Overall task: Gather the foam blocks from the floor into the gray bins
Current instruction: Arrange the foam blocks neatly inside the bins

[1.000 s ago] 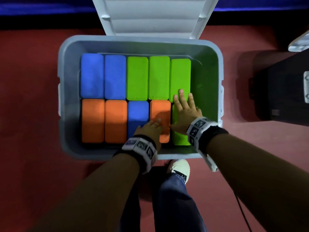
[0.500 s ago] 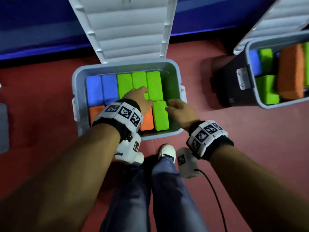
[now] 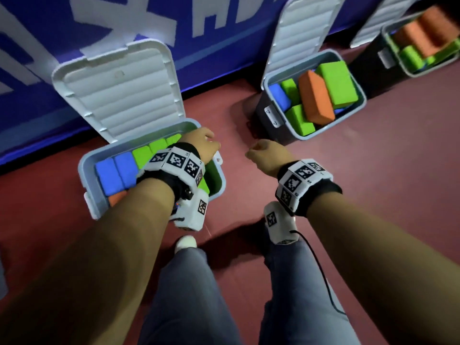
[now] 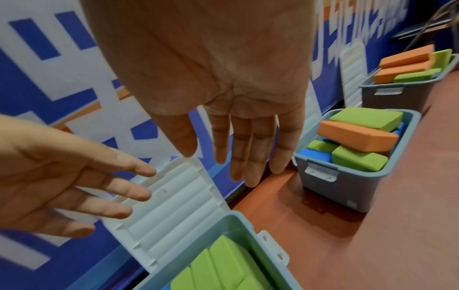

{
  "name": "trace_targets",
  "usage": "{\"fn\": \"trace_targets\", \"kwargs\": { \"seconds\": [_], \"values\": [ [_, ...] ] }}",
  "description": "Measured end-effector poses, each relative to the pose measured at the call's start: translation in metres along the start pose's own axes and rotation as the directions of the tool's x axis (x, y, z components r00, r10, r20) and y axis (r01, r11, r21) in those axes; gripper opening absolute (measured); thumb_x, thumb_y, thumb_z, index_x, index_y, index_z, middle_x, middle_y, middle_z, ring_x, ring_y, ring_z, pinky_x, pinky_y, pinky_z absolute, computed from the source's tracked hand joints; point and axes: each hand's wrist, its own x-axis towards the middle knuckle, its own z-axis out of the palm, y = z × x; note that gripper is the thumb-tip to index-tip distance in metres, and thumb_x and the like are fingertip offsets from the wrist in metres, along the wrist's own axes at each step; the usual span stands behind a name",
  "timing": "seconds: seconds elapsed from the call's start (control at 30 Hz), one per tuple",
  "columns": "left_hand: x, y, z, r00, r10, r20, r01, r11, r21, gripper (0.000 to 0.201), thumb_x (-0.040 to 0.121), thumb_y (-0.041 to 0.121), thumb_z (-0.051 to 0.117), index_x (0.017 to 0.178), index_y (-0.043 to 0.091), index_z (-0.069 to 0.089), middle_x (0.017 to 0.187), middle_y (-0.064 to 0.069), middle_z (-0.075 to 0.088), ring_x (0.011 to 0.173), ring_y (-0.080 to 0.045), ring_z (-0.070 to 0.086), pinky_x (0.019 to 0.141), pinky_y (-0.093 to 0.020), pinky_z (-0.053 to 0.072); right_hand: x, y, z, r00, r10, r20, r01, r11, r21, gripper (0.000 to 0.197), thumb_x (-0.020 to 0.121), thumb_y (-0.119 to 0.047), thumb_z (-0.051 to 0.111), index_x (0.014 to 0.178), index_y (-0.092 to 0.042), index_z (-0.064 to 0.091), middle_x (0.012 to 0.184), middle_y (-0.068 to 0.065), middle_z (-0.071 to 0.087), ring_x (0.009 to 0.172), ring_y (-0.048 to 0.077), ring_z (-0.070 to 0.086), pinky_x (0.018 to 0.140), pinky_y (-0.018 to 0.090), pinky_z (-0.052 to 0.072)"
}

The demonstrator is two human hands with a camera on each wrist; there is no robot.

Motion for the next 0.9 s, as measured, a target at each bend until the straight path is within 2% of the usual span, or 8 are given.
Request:
{"fn": "trace_targets", "kwargs": {
  "seconds": [0.07,0.17,0.23,0.33,0.43,0.57,0.8,0.9],
  "values": [
    [0.009,0.032,0.019,1.0,0.022,0.008,-0.022,0.999,-0.04,0.031,0.09,0.025,0.055,0.12,0.018,0.058,0.114,-0.002,0.063,0.1,-0.023,0.061,0.088,-0.024,0.044,0.01,0.029,-0.026,0.997,0.068,-0.024,-0.068,0.998,0.011,0.027,0.088,-0.029,0.054,0.107,-0.012,0.064,0.11,0.013,0.066,0.104,0.03,0.059,0.077,0.028,0.04],
    [0.034,0.08,0.056,0.998,0.055,-0.008,-0.055,0.997,-0.044,0.025,0.09,0.024,0.054,0.114,0.021,0.06,0.112,0.001,0.065,0.103,-0.022,0.06,0.093,-0.03,0.046,0.036,0.076,-0.066,0.988,0.14,-0.059,-0.137,0.989,0.052,0.031,0.09,-0.029,0.054,0.115,-0.013,0.061,0.116,0.012,0.063,0.109,0.03,0.056,0.084,0.03,0.042],
    [0.059,0.112,0.088,0.999,0.045,-0.011,-0.045,0.999,-0.024,0.024,0.09,0.025,0.053,0.114,0.024,0.059,0.11,0.004,0.065,0.101,-0.022,0.061,0.09,-0.029,0.046,0.06,0.112,-0.092,0.984,0.165,-0.07,-0.156,0.98,0.12,0.033,0.091,-0.027,0.054,0.121,-0.015,0.058,0.119,0.013,0.062,0.112,0.03,0.055,0.089,0.032,0.043],
    [0.096,0.159,0.145,1.0,-0.001,0.023,0.001,1.0,-0.007,0.03,0.09,0.024,0.054,0.119,0.025,0.055,0.109,0.004,0.064,0.101,-0.023,0.061,0.088,-0.028,0.044,0.097,0.172,-0.126,0.976,0.213,-0.045,-0.2,0.959,0.203,0.041,0.09,-0.027,0.055,0.13,-0.018,0.049,0.115,0.012,0.062,0.105,0.028,0.057,0.079,0.027,0.041],
    [0.135,0.203,0.206,0.994,-0.075,0.077,0.077,0.996,-0.032,0.041,0.089,0.022,0.055,0.129,0.025,0.047,0.117,-0.001,0.062,0.107,-0.024,0.058,0.092,-0.029,0.043,0.136,0.235,-0.159,0.97,0.244,0.006,-0.239,0.946,0.218,0.046,0.091,-0.026,0.056,0.135,-0.019,0.044,0.114,0.012,0.063,0.097,0.027,0.057,0.074,0.025,0.037],
    [0.179,0.246,0.267,0.975,-0.186,0.124,0.201,0.972,-0.122,0.054,0.09,0.016,0.055,0.14,0.024,0.036,0.131,-0.009,0.053,0.113,-0.028,0.055,0.095,-0.031,0.042,0.187,0.297,-0.197,0.973,0.226,0.053,-0.231,0.963,0.136,0.052,0.089,-0.025,0.058,0.138,-0.024,0.04,0.127,0.013,0.055,0.114,0.028,0.053,0.087,0.028,0.04],
    [0.252,0.265,0.297,0.953,-0.271,0.137,0.297,0.926,-0.233,0.053,0.09,0.015,0.056,0.14,0.021,0.038,0.132,-0.012,0.053,0.114,-0.029,0.055,0.094,-0.032,0.043,0.296,0.304,-0.229,0.984,0.135,0.115,-0.135,0.991,-0.009,0.062,0.087,-0.022,0.061,0.142,-0.022,0.033,0.138,0.014,0.039,0.114,0.032,0.052,0.084,0.029,0.038],
    [0.301,0.251,0.29,0.943,-0.314,0.113,0.333,0.914,-0.233,0.048,0.088,0.015,0.057,0.135,0.019,0.044,0.129,-0.012,0.055,0.112,-0.028,0.056,0.096,-0.033,0.044,0.355,0.284,-0.225,0.993,0.061,0.096,-0.06,0.998,-0.013,0.07,0.083,-0.02,0.065,0.144,-0.023,0.031,0.139,0.014,0.036,0.12,0.033,0.047,0.095,0.032,0.038]
  ]
}}
